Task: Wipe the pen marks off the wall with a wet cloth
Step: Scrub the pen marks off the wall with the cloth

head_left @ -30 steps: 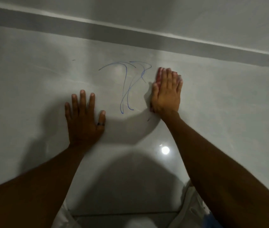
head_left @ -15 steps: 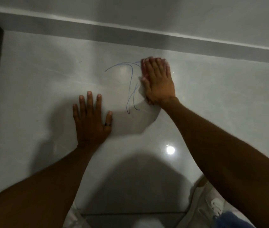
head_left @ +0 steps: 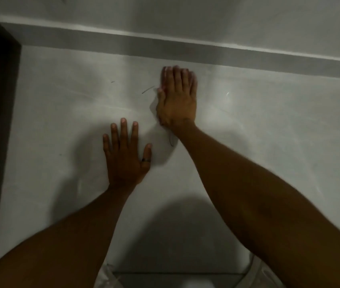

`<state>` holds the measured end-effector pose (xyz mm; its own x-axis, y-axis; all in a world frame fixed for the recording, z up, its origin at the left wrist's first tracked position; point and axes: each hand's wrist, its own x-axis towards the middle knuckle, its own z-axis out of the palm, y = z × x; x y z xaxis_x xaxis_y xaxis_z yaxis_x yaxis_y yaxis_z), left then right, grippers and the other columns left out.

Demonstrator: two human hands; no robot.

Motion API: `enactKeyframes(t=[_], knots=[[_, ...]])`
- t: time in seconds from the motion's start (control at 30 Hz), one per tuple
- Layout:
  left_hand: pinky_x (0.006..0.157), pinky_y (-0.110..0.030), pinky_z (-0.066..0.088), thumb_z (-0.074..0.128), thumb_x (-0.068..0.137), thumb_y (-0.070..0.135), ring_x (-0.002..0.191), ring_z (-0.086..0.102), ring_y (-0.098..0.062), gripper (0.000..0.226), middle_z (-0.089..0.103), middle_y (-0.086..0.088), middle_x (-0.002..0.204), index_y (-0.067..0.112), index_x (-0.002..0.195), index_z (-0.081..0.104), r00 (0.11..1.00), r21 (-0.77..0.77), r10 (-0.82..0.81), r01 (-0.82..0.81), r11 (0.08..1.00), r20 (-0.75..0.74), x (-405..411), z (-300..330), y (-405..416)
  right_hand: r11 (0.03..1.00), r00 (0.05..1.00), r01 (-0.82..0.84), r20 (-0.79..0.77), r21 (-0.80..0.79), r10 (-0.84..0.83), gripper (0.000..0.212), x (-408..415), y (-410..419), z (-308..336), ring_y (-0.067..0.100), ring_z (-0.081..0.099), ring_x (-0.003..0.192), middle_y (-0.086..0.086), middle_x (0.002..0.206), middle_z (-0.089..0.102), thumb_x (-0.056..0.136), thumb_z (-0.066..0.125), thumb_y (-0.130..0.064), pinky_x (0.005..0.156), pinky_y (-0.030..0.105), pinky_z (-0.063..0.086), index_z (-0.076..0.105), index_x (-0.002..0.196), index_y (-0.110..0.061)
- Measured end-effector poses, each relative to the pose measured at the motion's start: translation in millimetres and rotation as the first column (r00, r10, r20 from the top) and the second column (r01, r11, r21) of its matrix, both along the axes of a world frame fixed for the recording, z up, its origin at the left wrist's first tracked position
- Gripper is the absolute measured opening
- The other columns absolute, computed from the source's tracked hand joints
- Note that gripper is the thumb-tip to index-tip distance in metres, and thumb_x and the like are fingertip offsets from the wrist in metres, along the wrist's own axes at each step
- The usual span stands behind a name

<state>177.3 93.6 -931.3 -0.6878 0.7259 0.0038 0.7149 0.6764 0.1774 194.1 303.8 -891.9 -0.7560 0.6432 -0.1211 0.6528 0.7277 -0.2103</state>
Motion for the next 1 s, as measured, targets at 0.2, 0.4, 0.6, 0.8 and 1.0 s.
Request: enactKeyframes(t=[0.2, 0.4, 0.6, 0.8, 1.0], knots=[[0.133, -0.065, 0.02, 0.041, 0.107, 0.058, 0.165, 0.023, -0.043, 0.076, 0.027, -0.018, 0.178, 0.017, 0.17, 0.033, 1.0, -0.001, -0.006, 0.006, 1.0, -0.028, -1.4, -1.6, -0.7, 0.999, 0.999, -0.033, -0.009, -0.014, 0.033, 0.067, -4.0, -10.4, -3.6, 0.029, 0.002, 0.167, 0.009, 0.18, 0.008, 0.11, 0.017, -0.047, 0.137, 0.052, -0.001, 0.009, 0.169, -0.018], [0.133, -0.065, 0.02, 0.043, 0.108, 0.055, 0.165, 0.024, -0.044, 0.074, 0.028, -0.018, 0.178, 0.017, 0.17, 0.034, 0.999, 0.015, -0.007, 0.007, 1.0, -0.034, -1.6, -1.9, -1.6, 0.993, 0.993, -0.115, -0.027, -0.032, 0.114, 0.065, 33.2, -10.4, -8.0, 0.028, 0.007, 0.167, 0.009, 0.179, 0.015, 0.11, 0.026, -0.044, 0.137, 0.052, 0.003, 0.015, 0.169, -0.018], [0.133, -0.064, 0.018, 0.047, 0.107, 0.052, 0.165, 0.023, -0.044, 0.073, 0.027, -0.018, 0.178, 0.017, 0.17, 0.035, 1.0, 0.027, 0.0, 0.0, 1.0, 0.008, -0.6, 1.3, 0.8, 0.972, 0.97, -0.236, -0.067, -0.002, 0.235, 0.067, 93.8, -29.7, -16.8, 0.031, 0.014, 0.166, 0.011, 0.177, 0.023, 0.108, 0.034, -0.043, 0.134, 0.058, 0.016, 0.021, 0.168, -0.017], [0.133, -0.064, 0.016, 0.045, 0.107, 0.051, 0.165, 0.022, -0.045, 0.073, 0.027, -0.019, 0.178, 0.016, 0.17, 0.034, 1.0, 0.046, -0.002, 0.001, 0.999, 0.015, -1.1, 0.6, -1.4, 0.847, 0.846, -0.532, -0.046, 0.009, 0.532, 0.065, 143.8, -38.4, -18.1, 0.032, 0.012, 0.166, 0.012, 0.176, 0.024, 0.109, 0.034, -0.042, 0.135, 0.059, 0.012, 0.02, 0.168, -0.017], [0.134, -0.064, 0.015, 0.042, 0.107, 0.053, 0.166, 0.02, -0.044, 0.073, 0.024, -0.018, 0.179, 0.018, 0.171, 0.031, 1.0, 0.043, 0.003, -0.003, 0.999, 0.015, 0.3, -0.5, -1.0, 0.934, 0.936, -0.352, 0.034, 0.06, 0.35, 0.068, 193.0, -31.8, -24.4, 0.034, 0.011, 0.166, 0.013, 0.177, 0.021, 0.109, 0.029, -0.046, 0.133, 0.061, 0.014, 0.019, 0.169, -0.014]])
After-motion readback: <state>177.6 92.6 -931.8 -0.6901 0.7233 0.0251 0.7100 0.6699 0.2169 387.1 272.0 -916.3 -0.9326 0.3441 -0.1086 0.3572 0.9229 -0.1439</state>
